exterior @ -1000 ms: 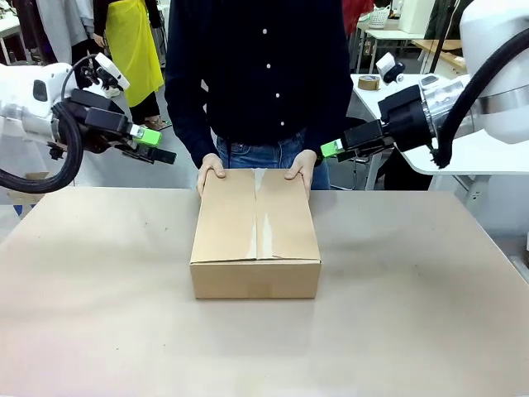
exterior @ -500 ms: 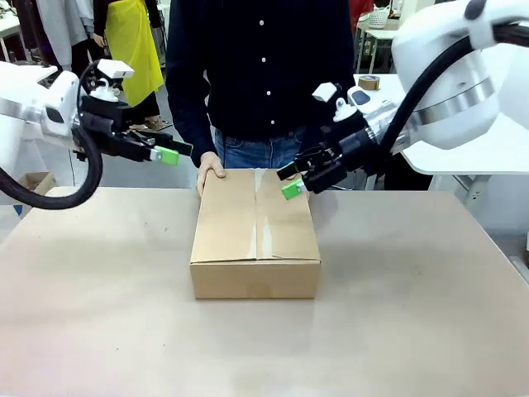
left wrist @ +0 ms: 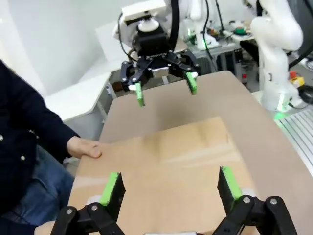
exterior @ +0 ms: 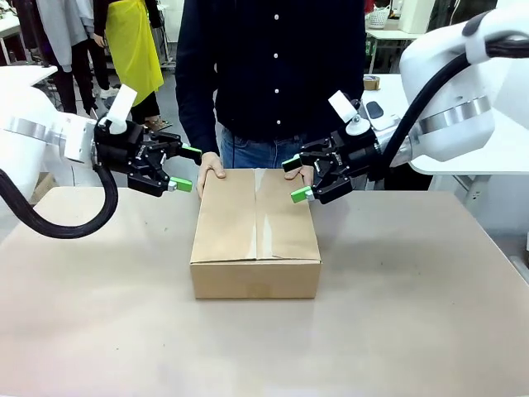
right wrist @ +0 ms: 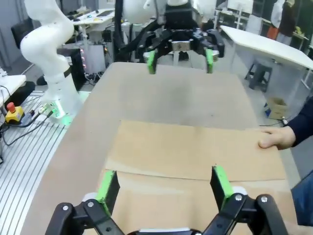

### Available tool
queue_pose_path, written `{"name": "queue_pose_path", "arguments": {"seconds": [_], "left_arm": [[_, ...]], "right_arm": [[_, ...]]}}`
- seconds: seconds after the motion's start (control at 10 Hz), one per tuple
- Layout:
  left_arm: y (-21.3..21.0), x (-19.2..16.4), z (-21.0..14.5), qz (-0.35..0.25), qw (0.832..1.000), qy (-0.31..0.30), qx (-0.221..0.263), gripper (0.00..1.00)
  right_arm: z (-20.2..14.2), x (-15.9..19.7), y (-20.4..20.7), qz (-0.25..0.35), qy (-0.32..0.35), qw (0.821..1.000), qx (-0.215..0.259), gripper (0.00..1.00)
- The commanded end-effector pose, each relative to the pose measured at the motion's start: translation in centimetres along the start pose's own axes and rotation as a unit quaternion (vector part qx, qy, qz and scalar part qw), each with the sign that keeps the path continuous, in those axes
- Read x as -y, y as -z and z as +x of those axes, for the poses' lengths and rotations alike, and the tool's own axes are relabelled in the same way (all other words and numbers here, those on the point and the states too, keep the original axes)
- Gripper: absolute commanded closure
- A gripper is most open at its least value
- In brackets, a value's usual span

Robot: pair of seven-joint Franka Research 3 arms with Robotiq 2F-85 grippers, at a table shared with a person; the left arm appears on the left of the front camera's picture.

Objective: Pack the gift set into the box.
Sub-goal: Press and hold the closed box until the human finishes sealing it.

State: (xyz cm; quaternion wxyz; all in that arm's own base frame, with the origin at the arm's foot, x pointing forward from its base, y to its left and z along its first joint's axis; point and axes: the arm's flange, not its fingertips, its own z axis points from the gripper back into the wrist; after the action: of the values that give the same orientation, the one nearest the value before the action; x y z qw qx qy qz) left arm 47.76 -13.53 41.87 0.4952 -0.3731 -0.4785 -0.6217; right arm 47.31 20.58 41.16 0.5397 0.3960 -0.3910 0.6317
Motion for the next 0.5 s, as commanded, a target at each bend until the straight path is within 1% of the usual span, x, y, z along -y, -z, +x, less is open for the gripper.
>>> {"name": "queue_pose_path", "arguments": {"seconds": [0.0, 0.1, 0.2, 0.3, 0.4], "left_arm": [[0.5, 0.2, -0.1, -0.005, 1.0, 0.015, 0.0, 0.0], [2.7, 0.9, -1.4, -0.048, 0.998, 0.0, 0.027, 0.0], [4.3, 0.8, -2.9, -0.057, 0.997, -0.025, 0.05, 0.0], [5.2, 0.9, -3.9, -0.048, 0.998, -0.03, 0.038, 0.0], [5.8, 1.0, -4.4, -0.049, 0.997, -0.03, 0.046, 0.0]], "right_arm": [[-0.3, 0.3, -0.5, -0.013, 0.001, 1.0, -0.001, 0.0], [-1.3, 1.4, 0.9, 0.032, -0.037, 0.999, 0.017, 0.0], [-2.9, 2.4, 2.1, 0.027, -0.024, 0.999, 0.015, 0.0], [-4.3, 3.0, 2.8, 0.013, -0.02, 1.0, 0.008, 0.0], [-5.6, 3.9, 3.1, 0.019, -0.02, 0.999, 0.03, 0.0]]}}
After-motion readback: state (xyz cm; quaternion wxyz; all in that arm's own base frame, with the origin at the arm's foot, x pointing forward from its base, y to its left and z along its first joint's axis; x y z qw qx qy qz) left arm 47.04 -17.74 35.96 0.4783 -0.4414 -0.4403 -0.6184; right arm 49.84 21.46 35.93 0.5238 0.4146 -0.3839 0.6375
